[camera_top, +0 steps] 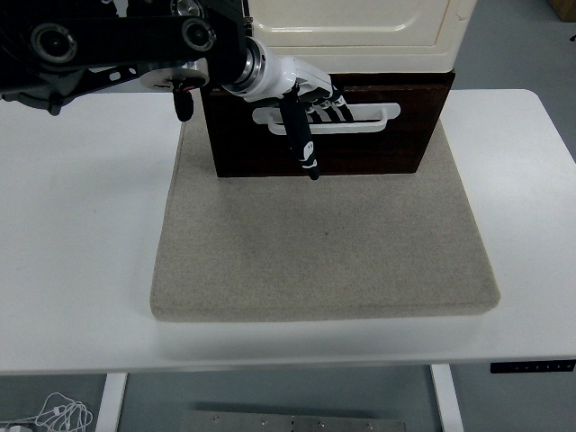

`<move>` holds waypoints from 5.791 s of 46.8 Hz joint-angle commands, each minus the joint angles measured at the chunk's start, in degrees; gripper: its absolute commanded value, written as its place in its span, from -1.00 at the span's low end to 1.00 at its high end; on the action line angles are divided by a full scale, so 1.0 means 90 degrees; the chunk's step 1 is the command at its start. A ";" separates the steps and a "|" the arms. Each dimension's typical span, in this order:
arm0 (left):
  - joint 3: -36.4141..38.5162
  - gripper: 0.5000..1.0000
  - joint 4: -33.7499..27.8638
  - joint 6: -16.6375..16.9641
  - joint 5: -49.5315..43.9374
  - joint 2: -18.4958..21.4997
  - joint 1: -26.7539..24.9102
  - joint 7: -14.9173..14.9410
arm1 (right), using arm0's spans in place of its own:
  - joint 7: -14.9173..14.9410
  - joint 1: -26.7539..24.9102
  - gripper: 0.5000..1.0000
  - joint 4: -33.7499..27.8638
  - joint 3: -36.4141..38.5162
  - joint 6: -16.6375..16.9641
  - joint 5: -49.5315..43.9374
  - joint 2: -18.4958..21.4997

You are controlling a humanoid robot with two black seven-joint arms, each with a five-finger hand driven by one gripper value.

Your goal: Open the drawer under the combination cabinet

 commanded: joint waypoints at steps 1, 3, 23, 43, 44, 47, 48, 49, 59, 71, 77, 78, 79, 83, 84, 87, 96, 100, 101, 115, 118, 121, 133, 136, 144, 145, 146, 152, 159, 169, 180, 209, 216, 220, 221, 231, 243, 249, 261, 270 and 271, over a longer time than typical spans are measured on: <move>-0.0073 1.00 0.0000 -0.0087 -0.0004 -0.0001 0.0000 -0.0001 | 0.0000 0.0000 0.70 -0.0001 0.0000 0.0000 0.0000 0.0000; -0.0102 1.00 -0.0010 -0.0126 -0.0004 0.0009 0.0000 -0.0001 | 0.0000 0.0000 0.70 -0.0001 0.0000 0.0000 0.0000 0.0000; -0.0258 1.00 -0.0030 -0.0682 -0.0004 0.0097 -0.0020 -0.0001 | 0.0000 0.0000 0.70 -0.0001 0.0000 0.0000 0.0000 0.0000; -0.0444 1.00 -0.0069 -0.1346 -0.0004 0.0233 -0.0098 0.0009 | 0.0000 0.0000 0.70 -0.0001 0.0000 0.0000 0.0000 0.0000; -0.0444 1.00 -0.0078 -0.1376 -0.0004 0.0243 -0.0098 0.0009 | 0.0000 0.0000 0.70 -0.0001 0.0000 0.0000 0.0000 0.0000; -0.0454 1.00 -0.0079 -0.1444 -0.0004 0.0243 -0.0108 0.0009 | 0.0000 0.0000 0.70 -0.0001 0.0000 0.0000 0.0000 0.0000; -0.0454 1.00 -0.0079 -0.1464 -0.0004 0.0243 -0.0108 0.0009 | 0.0000 0.0000 0.70 -0.0001 0.0000 0.0000 0.0010 0.0000; -0.0473 1.00 -0.0088 -0.1483 -0.0004 0.0243 -0.0108 0.0009 | 0.0000 0.0000 0.70 -0.0001 0.0000 0.0000 0.0000 0.0000; -0.0532 1.00 -0.0186 -0.1600 -0.0014 0.0302 -0.0098 0.0009 | 0.0000 0.0000 0.70 -0.0001 0.0000 0.0000 0.0000 0.0000; -0.0883 1.00 -0.0167 -0.1610 -0.0024 0.0302 -0.0108 0.0009 | 0.0000 0.0000 0.70 -0.0001 0.0000 0.0000 0.0000 0.0000; -0.0864 1.00 -0.0108 -0.1571 -0.0004 0.0302 -0.0098 0.0018 | 0.0000 0.0000 0.70 -0.0001 0.0000 0.0000 0.0000 0.0000; -0.0854 1.00 -0.0098 -0.1571 -0.0004 0.0302 -0.0088 0.0018 | 0.0000 0.0000 0.70 -0.0001 0.0000 0.0000 0.0000 0.0000; -0.0854 1.00 -0.0079 -0.1561 0.0005 0.0311 -0.0088 0.0018 | 0.0000 0.0000 0.70 -0.0001 0.0000 0.0000 0.0000 0.0000; -0.0835 1.00 -0.0059 -0.1542 0.0044 0.0311 -0.0030 0.0018 | 0.0000 0.0000 0.70 -0.0001 0.0000 0.0000 0.0000 0.0000; -0.0835 1.00 -0.0049 -0.1532 0.0054 0.0312 -0.0010 0.0018 | 0.0000 0.0000 0.70 -0.0001 0.0000 0.0000 0.0000 0.0000; -0.0825 1.00 -0.0040 -0.1483 0.0064 0.0312 0.0000 0.0009 | 0.0000 0.0000 0.70 -0.0001 0.0000 0.0000 0.0000 0.0000; -0.0786 1.00 0.0009 -0.1395 0.0074 0.0292 0.0010 0.0018 | 0.0000 0.0000 0.70 -0.0001 0.0000 0.0000 0.0000 0.0000; -0.0766 1.00 0.0078 -0.1395 0.0074 0.0263 0.0068 0.0018 | 0.0000 0.0000 0.70 -0.0001 0.0000 0.0000 0.0000 0.0000; -0.0766 1.00 0.0087 -0.1395 0.0074 0.0253 0.0088 0.0018 | 0.0000 0.0000 0.70 -0.0001 0.0000 0.0000 0.0000 0.0000; -0.0766 1.00 0.0136 -0.1395 0.0083 0.0233 0.0137 0.0057 | 0.0000 0.0000 0.70 -0.0001 0.0000 0.0000 0.0000 0.0000; -0.0766 1.00 0.0127 -0.1395 0.0083 0.0233 0.0146 0.0057 | 0.0000 0.0000 0.70 -0.0001 0.0000 0.0000 0.0000 0.0000; -0.0766 1.00 0.0136 -0.1395 0.0103 0.0233 0.0146 0.0057 | 0.0000 0.0000 0.70 -0.0001 0.0000 0.0000 0.0000 0.0000; -0.0600 1.00 0.0214 -0.1395 0.0113 0.0233 0.0146 0.0057 | 0.0000 0.0000 0.70 -0.0001 0.0000 0.0000 0.0000 0.0000; -0.0610 1.00 0.0205 -0.1386 0.0113 0.0233 0.0146 0.0057 | 0.0000 0.0000 0.70 -0.0001 0.0000 0.0000 0.0000 0.0000; -0.0610 1.00 0.0195 -0.1366 0.0122 0.0243 0.0146 0.0057 | 0.0000 0.0000 0.70 -0.0001 0.0000 0.0000 0.0000 0.0000; -0.0610 1.00 0.0195 -0.1366 0.0122 0.0243 0.0146 0.0057 | 0.0000 0.0000 0.70 -0.0001 0.0000 0.0000 0.0000 0.0000; -0.0610 1.00 0.0195 -0.1366 0.0122 0.0243 0.0146 0.0057 | 0.0000 0.0000 0.70 -0.0001 0.0000 0.0000 0.0000 0.0000; -0.0610 1.00 0.0166 -0.1366 0.0113 0.0233 0.0146 0.0057 | 0.0000 0.0000 0.70 -0.0001 0.0000 0.0000 0.0000 0.0000; -0.0610 1.00 0.0146 -0.1366 0.0113 0.0233 0.0146 0.0057 | 0.0000 0.0000 0.70 -0.0001 0.0000 0.0000 0.0000 0.0000; -0.0620 1.00 0.0107 -0.1376 0.0103 0.0233 0.0146 0.0057 | 0.0000 0.0000 0.70 -0.0001 0.0000 0.0000 0.0000 0.0000; -0.0629 1.00 0.0058 -0.1454 0.0083 0.0243 0.0146 0.0048 | 0.0000 0.0000 0.70 -0.0001 0.0000 0.0000 0.0000 0.0000; -0.0727 1.00 -0.0176 -0.1776 0.0015 0.0302 0.0127 0.0038 | 0.0000 0.0000 0.70 -0.0001 0.0000 0.0000 0.0000 0.0000; -0.0815 1.00 -0.0215 -0.1854 0.0015 0.0312 0.0127 0.0038 | 0.0000 0.0000 0.70 -0.0001 0.0000 0.0000 0.0000 0.0000; -0.0864 1.00 -0.0235 -0.1874 0.0015 0.0341 0.0127 0.0038 | 0.0000 0.0000 0.70 -0.0001 0.0000 0.0000 0.0000 0.0000; -0.0873 1.00 -0.0235 -0.1874 0.0015 0.0341 0.0117 0.0038 | 0.0000 0.0000 0.70 -0.0001 0.0000 0.0000 0.0000 0.0000; -0.1079 1.00 -0.0206 -0.1796 0.0122 0.0331 0.0117 0.0009 | 0.0000 0.0000 0.70 -0.0001 0.0000 0.0000 0.0000 0.0000; -0.1840 1.00 -0.0137 -0.1767 0.0142 0.0351 0.0117 -0.0021 | 0.0000 0.0000 0.70 -0.0001 0.0000 0.0000 0.0000 0.0000; -0.2562 1.00 0.0038 -0.1776 0.0132 0.0360 0.0156 -0.0079 | 0.0000 0.0000 0.70 -0.0001 0.0000 0.0000 0.0000 0.0000; -0.3870 1.00 0.0809 -0.0898 0.0093 0.0292 0.0176 -0.0801 | 0.0000 0.0000 0.70 -0.0001 0.0000 0.0000 0.0000 0.0000; -0.4935 1.00 0.1454 -0.0702 0.0044 0.0292 0.0195 -0.1456 | 0.0000 0.0000 0.70 -0.0001 0.0000 0.0000 0.0000 0.0000; -0.5071 1.00 0.1551 -0.0702 0.0044 0.0292 0.0195 -0.1514 | 0.0000 0.0000 0.70 -0.0001 0.0000 0.0000 0.0000 0.0000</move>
